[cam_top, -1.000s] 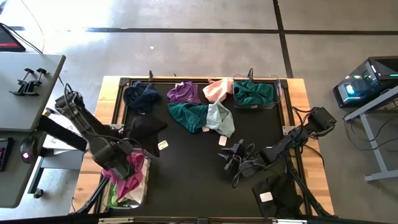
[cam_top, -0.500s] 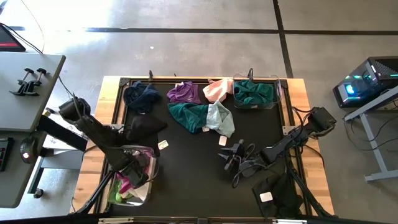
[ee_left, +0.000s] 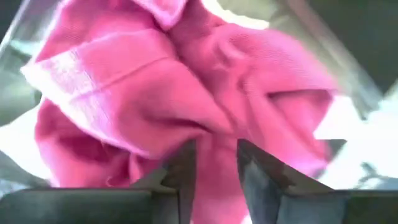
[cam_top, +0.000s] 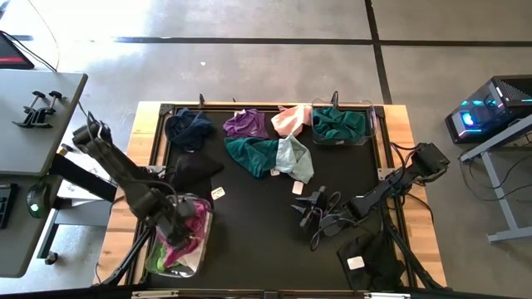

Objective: Sort towels by color in basket
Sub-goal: Put the pink towel into the bottom transparent bin, then put the light blue towel into the bottom transparent bin

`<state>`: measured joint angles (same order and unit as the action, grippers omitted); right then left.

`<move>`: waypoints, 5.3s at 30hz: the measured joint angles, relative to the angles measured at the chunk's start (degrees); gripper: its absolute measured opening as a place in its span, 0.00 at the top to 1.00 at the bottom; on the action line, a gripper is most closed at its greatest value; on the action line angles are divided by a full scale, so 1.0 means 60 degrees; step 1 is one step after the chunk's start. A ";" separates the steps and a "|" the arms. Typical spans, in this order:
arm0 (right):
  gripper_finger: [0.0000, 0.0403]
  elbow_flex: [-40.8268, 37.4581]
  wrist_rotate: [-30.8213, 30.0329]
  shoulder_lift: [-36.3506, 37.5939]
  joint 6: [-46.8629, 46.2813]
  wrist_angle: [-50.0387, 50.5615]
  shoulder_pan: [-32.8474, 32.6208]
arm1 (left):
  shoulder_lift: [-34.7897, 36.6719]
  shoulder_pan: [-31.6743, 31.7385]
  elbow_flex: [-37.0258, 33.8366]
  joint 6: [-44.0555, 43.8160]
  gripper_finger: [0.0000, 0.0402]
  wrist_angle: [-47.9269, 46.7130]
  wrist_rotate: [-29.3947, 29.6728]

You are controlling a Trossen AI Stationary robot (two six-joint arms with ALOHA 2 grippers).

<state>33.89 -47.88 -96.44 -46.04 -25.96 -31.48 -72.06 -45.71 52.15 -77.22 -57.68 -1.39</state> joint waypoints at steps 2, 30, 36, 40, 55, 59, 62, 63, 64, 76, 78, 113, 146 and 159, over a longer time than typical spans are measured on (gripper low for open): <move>0.66 0.0000 0.0000 0.0000 0.0000 0.0000 0.0000 | 0.0274 0.0000 0.0266 -0.0384 0.72 -0.0225 0.0009; 0.66 0.0000 0.0000 0.0000 0.0004 0.0096 0.0000 | -0.0785 -0.0394 -0.2140 -0.3107 0.96 0.1627 0.0187; 0.66 0.0000 -0.0004 0.0000 0.0004 0.0106 0.0000 | -0.0803 -0.0381 -0.1757 -0.2882 0.93 0.0868 0.1222; 0.66 0.0000 -0.0004 0.0000 0.0004 0.0106 0.0000 | -0.0803 -0.0368 -0.1082 -0.2741 0.84 -0.0131 0.1228; 0.66 0.0000 -0.0025 0.0000 0.0004 0.0105 0.0000 | -0.0792 -0.0283 0.1666 -0.1783 0.67 -0.2090 0.3409; 0.66 0.0000 -0.0025 0.0000 0.0004 0.0106 0.0000 | -0.0796 0.0138 0.1340 -0.1606 0.70 -0.2194 0.2890; 0.66 0.0000 -0.0029 0.0000 0.0004 0.0103 0.0000 | -0.0796 0.0408 0.0839 -0.1605 0.72 -0.2125 0.2327; 0.66 0.0000 -0.0028 0.0000 0.0004 0.0106 0.0000 | -0.0796 0.0482 0.0636 -0.1605 0.73 -0.2069 0.2105; 0.66 0.0000 -0.0028 0.0001 0.0004 0.0106 0.0000 | -0.0796 0.0549 0.0404 -0.1602 0.74 -0.1950 0.1950; 0.66 0.0000 -0.0029 0.0002 0.0004 0.0160 0.0000 | -0.0796 0.0610 -0.1872 -0.3814 0.84 -0.1103 0.1532; 0.66 0.0000 -0.0029 0.0000 0.0004 0.0160 0.0000 | -0.0796 0.0467 -0.2021 -0.4311 0.85 -0.1241 0.1521; 0.66 0.0007 0.0000 -0.0343 -0.0255 0.0106 -0.0022 | -0.0643 0.1848 0.0437 0.4585 0.91 0.3464 0.7282; 0.50 0.2393 0.3248 0.0556 0.5103 0.5239 0.4026 | -0.1870 0.5296 -0.3087 1.2224 0.91 1.4559 0.5136; 0.38 0.2324 0.5166 -0.0079 0.6950 0.4928 0.6649 | -0.1870 0.7706 -0.3154 1.3596 0.91 1.5323 0.3577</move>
<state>47.83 -16.88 -96.92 -4.34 3.61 8.41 -83.29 0.52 33.22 4.36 34.25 20.07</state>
